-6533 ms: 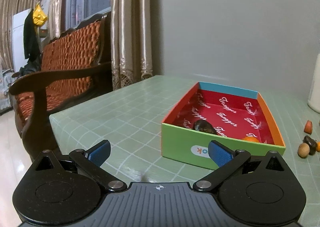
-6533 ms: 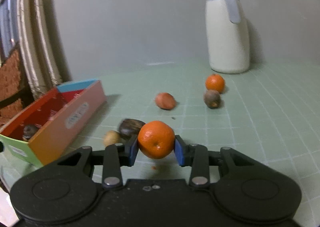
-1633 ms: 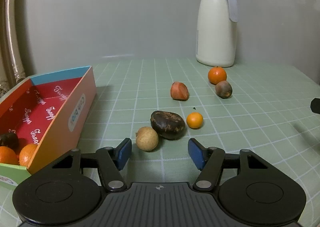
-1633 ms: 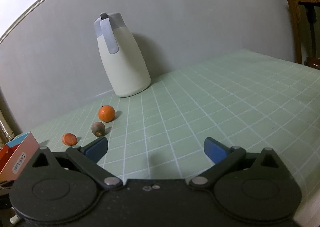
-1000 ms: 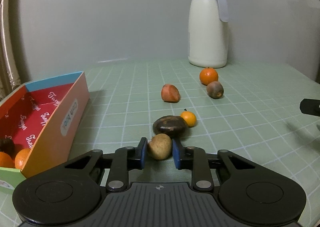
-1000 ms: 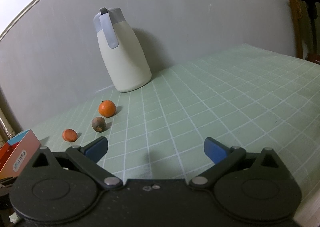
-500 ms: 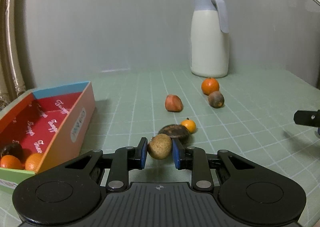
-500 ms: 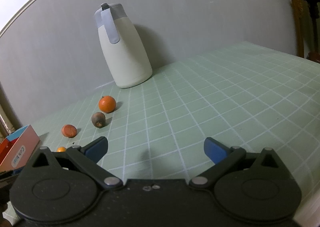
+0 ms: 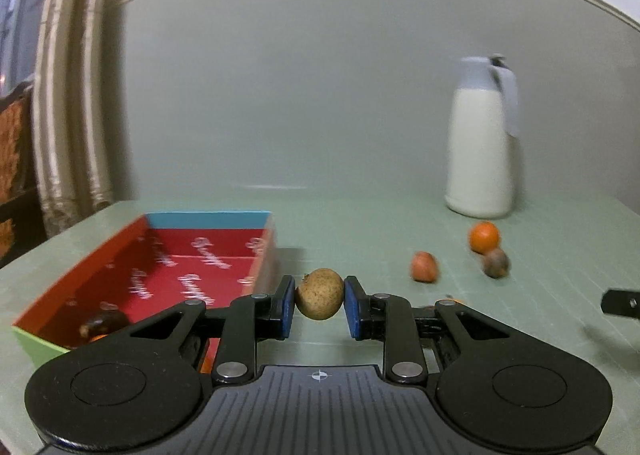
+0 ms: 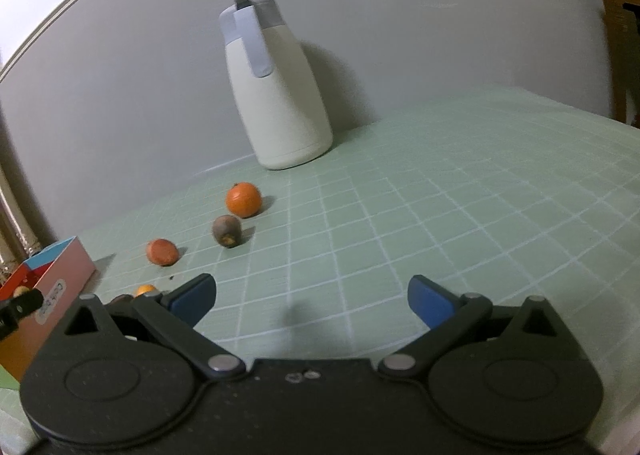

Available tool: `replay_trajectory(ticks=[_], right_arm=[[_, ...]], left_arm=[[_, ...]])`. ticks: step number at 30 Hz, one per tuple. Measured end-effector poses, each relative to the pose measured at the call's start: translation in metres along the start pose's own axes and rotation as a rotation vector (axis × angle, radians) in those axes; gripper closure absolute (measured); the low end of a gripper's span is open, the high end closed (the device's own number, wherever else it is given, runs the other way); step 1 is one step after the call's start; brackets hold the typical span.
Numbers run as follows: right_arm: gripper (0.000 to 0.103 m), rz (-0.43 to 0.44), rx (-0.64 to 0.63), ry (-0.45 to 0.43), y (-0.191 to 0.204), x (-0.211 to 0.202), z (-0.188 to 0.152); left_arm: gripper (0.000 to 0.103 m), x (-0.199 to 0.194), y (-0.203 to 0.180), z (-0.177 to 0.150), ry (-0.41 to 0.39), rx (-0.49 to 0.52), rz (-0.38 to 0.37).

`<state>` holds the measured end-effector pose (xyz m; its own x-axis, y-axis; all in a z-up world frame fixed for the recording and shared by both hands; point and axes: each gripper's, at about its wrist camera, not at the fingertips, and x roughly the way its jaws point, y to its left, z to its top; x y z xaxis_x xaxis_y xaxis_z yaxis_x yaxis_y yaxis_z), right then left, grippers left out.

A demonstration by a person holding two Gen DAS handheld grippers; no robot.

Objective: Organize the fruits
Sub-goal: 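Carry the beige fruit in the left tool into the red box and release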

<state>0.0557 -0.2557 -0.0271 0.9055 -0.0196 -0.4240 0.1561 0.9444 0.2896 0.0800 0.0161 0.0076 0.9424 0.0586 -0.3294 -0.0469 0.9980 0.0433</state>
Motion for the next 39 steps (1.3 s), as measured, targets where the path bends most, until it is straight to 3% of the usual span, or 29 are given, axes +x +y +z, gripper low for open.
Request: replay_trajectory(ticks=[11,22,39], right_arm=[[0.000,0.053,-0.054,0.012,0.031,0.004,-0.006],[0.000,0.094,-0.083,0.022,0.051,0.009,-0.009],[0.000,0.105,-0.091,0.022,0.055,0.009,-0.010]], left_arm=[[0.077,-0.001,0.043,0.001,0.002,-0.063,0.111],[0.077,0.026,0.081,-0.005,0.125,-0.165,0.174],[0.076,0.038,0.076,-0.004,0.164,-0.142,0.218]])
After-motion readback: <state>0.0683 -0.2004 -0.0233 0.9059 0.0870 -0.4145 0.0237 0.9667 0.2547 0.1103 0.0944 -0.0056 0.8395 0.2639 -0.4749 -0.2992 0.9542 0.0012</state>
